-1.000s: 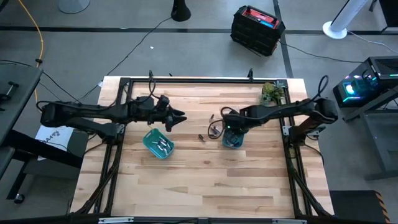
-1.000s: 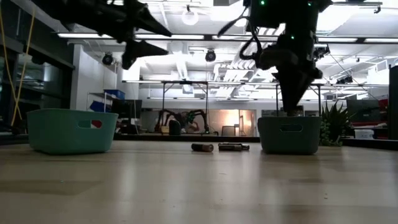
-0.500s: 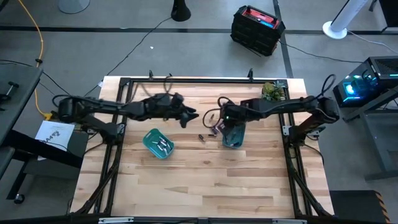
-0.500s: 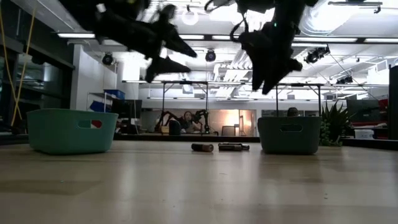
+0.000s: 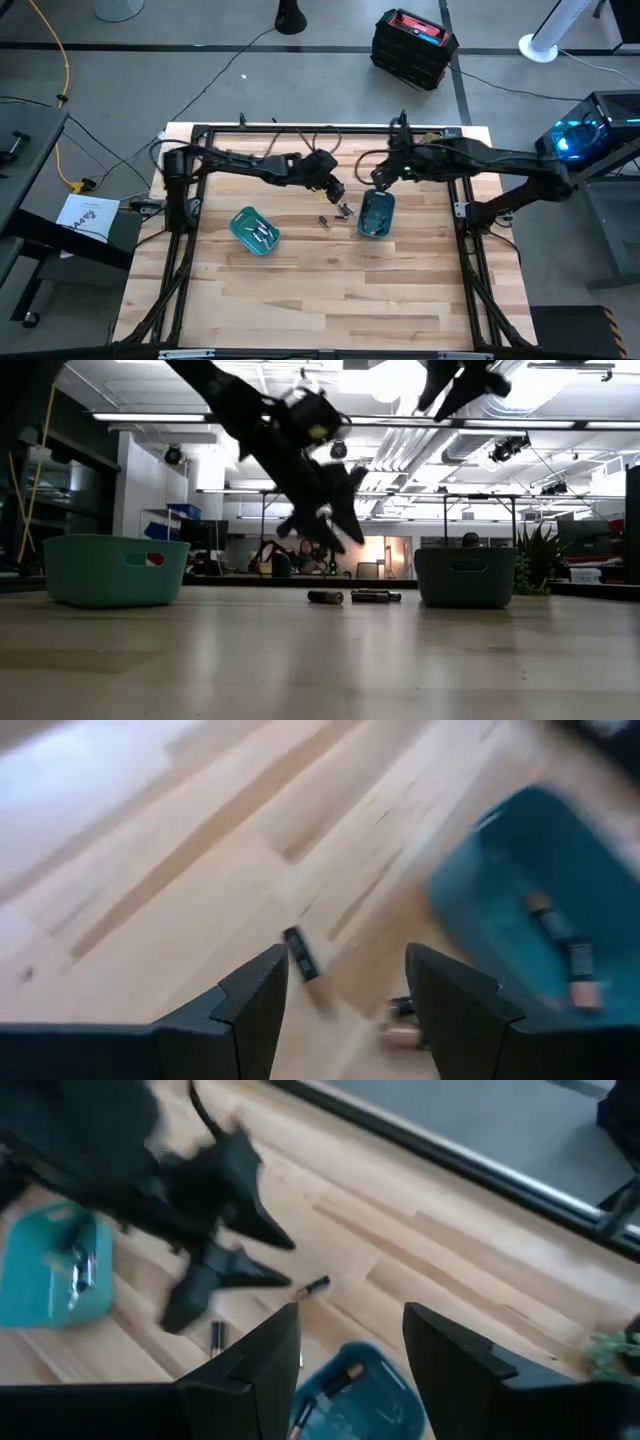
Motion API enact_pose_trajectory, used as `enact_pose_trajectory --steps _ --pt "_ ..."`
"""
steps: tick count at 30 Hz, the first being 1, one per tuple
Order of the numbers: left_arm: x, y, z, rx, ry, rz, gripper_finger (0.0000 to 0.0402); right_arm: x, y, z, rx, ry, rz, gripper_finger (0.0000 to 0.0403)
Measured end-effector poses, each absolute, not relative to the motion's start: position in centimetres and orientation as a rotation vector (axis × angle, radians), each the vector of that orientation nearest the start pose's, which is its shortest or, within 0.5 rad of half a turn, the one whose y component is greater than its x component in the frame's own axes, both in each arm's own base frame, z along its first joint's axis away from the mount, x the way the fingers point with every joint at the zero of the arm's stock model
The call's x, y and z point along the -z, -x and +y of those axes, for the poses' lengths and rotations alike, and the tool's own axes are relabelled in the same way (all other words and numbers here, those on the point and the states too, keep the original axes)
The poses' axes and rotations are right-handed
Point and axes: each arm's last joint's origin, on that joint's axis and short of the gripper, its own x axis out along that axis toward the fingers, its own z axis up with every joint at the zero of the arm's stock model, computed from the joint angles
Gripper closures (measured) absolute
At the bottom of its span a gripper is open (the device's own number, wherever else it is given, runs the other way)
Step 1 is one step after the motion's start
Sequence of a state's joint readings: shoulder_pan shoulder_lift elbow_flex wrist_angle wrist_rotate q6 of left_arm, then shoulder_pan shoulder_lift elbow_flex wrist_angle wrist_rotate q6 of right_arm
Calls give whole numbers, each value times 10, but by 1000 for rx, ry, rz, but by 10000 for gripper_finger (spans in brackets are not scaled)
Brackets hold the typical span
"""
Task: Sort batteries
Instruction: Put the black battery into the blue bin
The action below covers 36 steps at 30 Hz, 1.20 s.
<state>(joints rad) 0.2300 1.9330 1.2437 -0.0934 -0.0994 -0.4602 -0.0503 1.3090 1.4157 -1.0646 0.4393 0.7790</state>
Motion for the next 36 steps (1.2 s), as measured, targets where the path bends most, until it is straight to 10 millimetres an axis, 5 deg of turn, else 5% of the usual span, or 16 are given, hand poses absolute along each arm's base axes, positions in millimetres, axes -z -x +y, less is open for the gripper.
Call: enact_pose_trajectory --steps 6,13,16,20,28,36 --pt "-137 -415 100 -530 482 810 204 -379 -219 -19 838 -540 656 231" --pt "-108 -422 103 -590 436 867 213 -379 -218 -17 854 -544 658 231" --pt "-102 -420 102 -580 378 913 254 -378 -219 -17 854 -543 661 231" --pt "-101 -415 102 -548 320 986 366 -378 -218 -17 855 -538 661 231" --pt "-136 -401 101 -376 220 1038 394 -378 -218 -17 851 -524 666 231" --pt "-220 -384 94 -192 13 878 399 -378 -218 -18 856 -492 666 231"
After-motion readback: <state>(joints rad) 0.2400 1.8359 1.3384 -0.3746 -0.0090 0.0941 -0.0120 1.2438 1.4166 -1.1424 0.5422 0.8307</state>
